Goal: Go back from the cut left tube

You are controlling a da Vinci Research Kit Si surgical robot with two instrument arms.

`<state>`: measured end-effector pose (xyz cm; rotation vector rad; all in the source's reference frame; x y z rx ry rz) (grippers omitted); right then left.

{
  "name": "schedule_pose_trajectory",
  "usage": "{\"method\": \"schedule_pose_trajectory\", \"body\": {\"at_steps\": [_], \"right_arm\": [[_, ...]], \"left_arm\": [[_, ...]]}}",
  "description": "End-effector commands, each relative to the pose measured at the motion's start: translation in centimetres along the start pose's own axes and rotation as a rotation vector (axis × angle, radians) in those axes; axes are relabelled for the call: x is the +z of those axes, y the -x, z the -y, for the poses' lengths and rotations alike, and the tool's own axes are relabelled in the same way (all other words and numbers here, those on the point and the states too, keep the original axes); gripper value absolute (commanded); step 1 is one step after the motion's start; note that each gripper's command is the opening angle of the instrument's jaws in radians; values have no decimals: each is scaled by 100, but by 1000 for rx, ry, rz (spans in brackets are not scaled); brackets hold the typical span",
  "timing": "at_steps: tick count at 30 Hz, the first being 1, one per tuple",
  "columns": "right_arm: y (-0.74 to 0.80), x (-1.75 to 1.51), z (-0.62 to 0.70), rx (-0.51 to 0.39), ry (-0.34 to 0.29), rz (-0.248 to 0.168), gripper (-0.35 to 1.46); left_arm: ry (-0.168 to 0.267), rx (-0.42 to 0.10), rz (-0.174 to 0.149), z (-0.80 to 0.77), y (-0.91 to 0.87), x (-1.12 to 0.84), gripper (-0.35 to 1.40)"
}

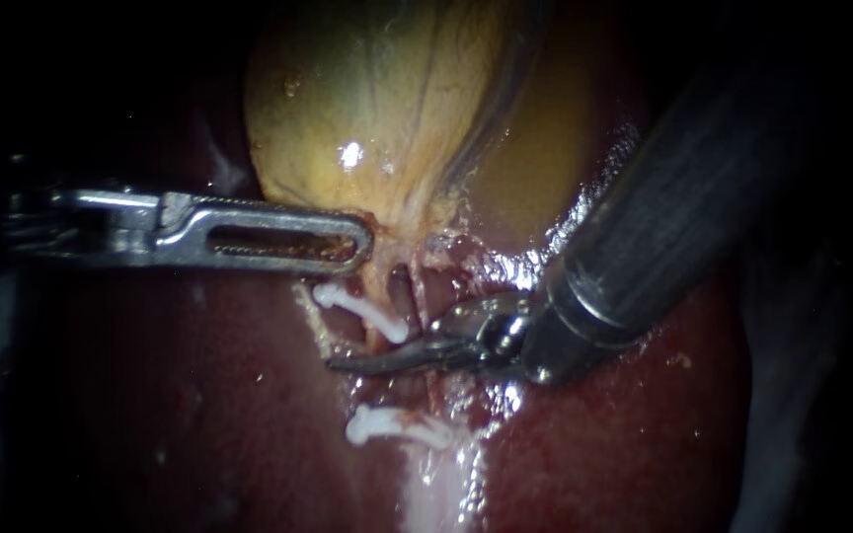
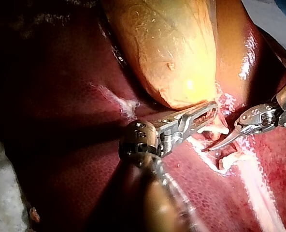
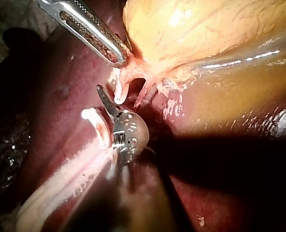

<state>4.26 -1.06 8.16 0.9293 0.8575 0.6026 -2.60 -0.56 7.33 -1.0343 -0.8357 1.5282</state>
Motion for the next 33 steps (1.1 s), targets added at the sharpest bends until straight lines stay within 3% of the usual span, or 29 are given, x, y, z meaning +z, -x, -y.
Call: {"method": "schedule_pose_trajectory", "body": {"at_steps": [1,3,6,7,8,10,13,23,27,30,33], "right_arm": [[2,1,0,-2,-1,1,-35],[4,2,0,-3,-3,6,-35],[4,3,1,-25,-17,-23,-35],[4,3,1,-32,-21,-31,-23],[3,3,1,-32,-23,-36,14],[3,2,1,-32,-31,-46,54],[2,3,1,-34,-36,-57,86],[4,0,3,-36,-43,-66,111],[8,-7,9,-38,-48,-63,118],[10,-17,13,-74,-54,-60,113],[12,-29,17,-138,-34,-67,121]], "left_arm": [[0,0,0,0,0,0,-35],[1,0,1,0,0,-1,-35],[1,0,1,0,0,-2,-35],[1,0,1,-1,0,-2,-35],[1,-1,1,-1,0,-2,-35],[1,-1,1,-1,0,-2,-35],[1,-1,1,-1,0,-2,-35],[3,-2,2,-1,-2,-5,-35],[4,-2,4,-1,-3,-8,-35],[5,-2,5,-1,-4,-10,-35],[8,-2,8,0,-4,-11,-35]]}}
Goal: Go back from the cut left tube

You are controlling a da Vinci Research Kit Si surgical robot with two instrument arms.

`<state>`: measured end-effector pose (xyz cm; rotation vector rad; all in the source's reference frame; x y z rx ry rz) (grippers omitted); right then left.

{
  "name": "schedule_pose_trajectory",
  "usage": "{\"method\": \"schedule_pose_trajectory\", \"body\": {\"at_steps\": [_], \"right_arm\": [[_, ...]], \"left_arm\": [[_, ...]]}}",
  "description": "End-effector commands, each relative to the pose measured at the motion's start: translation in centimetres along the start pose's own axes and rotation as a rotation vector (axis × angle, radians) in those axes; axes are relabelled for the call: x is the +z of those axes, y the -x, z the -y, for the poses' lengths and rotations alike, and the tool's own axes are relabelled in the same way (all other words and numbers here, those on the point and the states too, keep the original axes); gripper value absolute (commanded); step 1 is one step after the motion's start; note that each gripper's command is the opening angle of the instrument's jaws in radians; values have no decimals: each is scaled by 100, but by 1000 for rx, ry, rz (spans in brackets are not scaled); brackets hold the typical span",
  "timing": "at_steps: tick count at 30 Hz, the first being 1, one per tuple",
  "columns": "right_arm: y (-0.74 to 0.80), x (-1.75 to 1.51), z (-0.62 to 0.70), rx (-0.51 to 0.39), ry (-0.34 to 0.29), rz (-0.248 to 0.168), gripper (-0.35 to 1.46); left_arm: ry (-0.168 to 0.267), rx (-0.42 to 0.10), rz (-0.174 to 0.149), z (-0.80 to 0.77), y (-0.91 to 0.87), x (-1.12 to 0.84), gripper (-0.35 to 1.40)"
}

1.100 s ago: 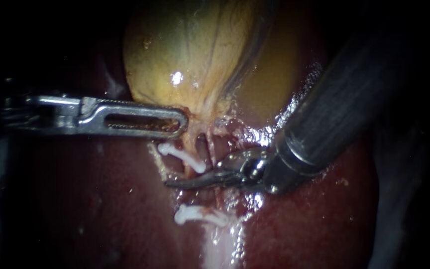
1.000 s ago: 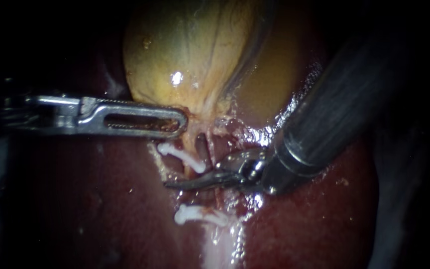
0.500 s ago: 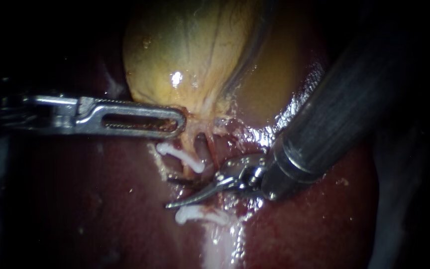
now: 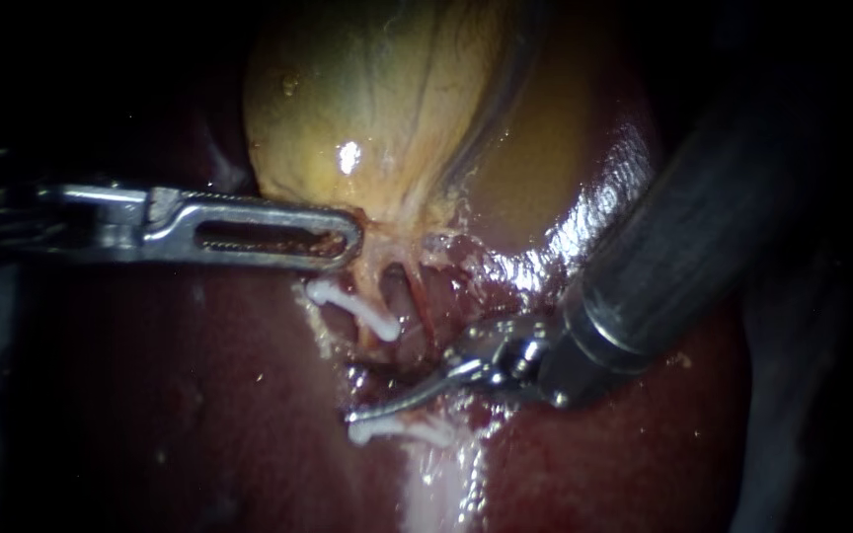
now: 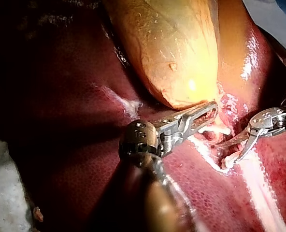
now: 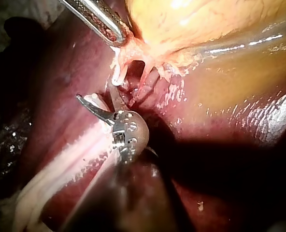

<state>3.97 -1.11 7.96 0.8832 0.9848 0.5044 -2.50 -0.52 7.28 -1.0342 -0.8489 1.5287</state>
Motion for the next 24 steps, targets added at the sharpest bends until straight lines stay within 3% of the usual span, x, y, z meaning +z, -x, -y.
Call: {"method": "schedule_pose_trajectory", "body": {"at_steps": [1,8,12,18,24], "right_arm": [[0,-5,2,-28,18,-5,126],[-9,-41,8,-145,60,-12,136],[-16,-70,8,-209,129,-22,143],[-28,-118,9,-326,177,-12,143],[-35,-149,14,-389,225,-5,143]], "left_arm": [[-2,0,-1,0,0,-1,-35],[-1,0,0,0,0,-2,-35],[-1,0,0,0,0,-3,-35],[-1,0,0,0,0,-3,-35],[-2,0,-1,0,0,-2,-35]]}}
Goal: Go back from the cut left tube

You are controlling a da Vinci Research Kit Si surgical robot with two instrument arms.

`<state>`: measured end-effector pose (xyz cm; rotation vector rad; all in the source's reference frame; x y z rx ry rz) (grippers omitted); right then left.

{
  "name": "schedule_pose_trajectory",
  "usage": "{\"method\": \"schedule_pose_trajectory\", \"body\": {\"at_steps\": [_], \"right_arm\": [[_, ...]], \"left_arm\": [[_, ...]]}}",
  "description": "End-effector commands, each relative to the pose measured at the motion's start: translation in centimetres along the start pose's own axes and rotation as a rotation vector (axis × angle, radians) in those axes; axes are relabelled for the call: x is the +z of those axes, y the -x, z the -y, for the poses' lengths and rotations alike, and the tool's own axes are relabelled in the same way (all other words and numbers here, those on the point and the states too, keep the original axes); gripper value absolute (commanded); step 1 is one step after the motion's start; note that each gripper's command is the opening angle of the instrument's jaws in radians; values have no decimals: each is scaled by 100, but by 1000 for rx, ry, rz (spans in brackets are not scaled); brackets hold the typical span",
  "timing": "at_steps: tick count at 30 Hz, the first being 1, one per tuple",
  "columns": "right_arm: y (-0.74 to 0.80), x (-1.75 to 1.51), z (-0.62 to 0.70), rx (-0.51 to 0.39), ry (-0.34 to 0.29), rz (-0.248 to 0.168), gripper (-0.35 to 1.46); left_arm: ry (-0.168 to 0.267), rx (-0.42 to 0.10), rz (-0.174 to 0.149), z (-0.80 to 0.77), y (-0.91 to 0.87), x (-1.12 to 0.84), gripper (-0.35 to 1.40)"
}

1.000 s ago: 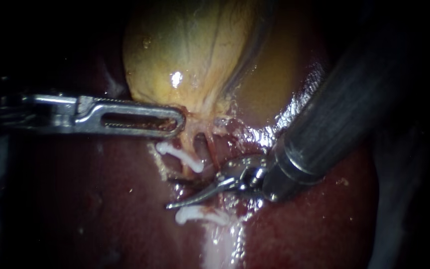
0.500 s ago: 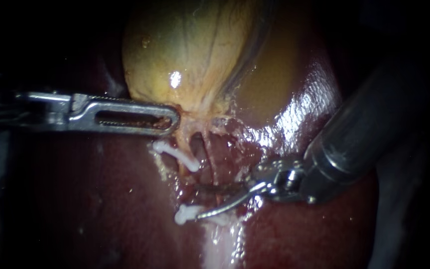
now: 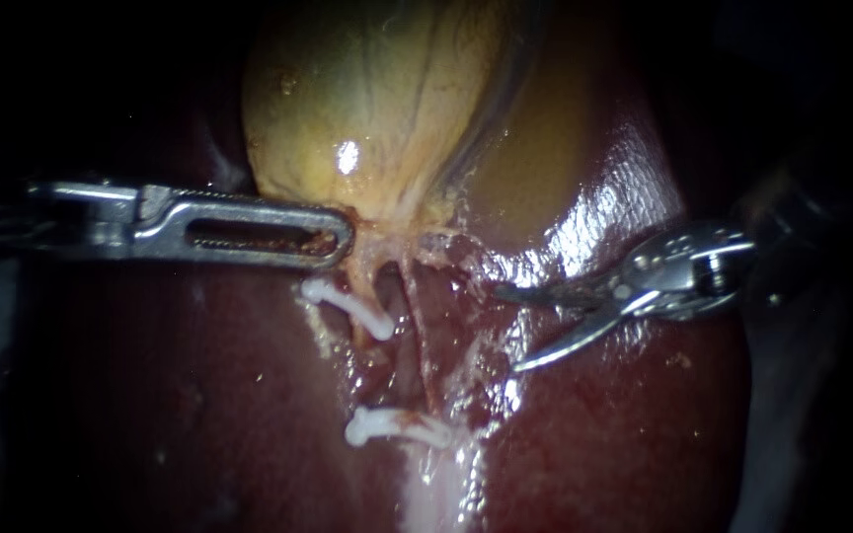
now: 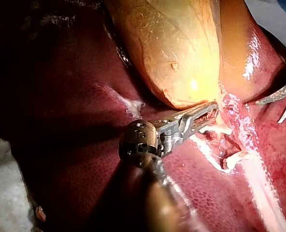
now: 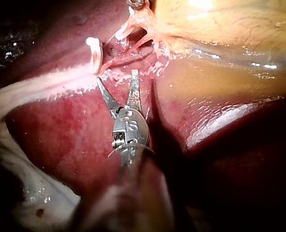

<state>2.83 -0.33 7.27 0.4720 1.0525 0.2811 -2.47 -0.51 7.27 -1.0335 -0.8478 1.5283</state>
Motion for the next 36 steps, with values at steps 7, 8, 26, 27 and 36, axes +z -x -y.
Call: {"method": "schedule_pose_trajectory", "body": {"at_steps": [7,8,26,27,36], "right_arm": [[-3,-4,3,-48,30,12,143],[-3,-4,4,-54,31,12,143],[-8,-3,10,-98,48,2,143],[-8,-3,10,-104,48,2,143],[-8,-1,12,-99,49,2,143]], "left_arm": [[-1,3,-5,5,4,6,-35],[-2,4,-6,6,6,8,-35],[-9,24,31,19,30,56,-35],[-9,24,31,19,30,56,-35],[-7,23,32,20,28,55,-35]]}}
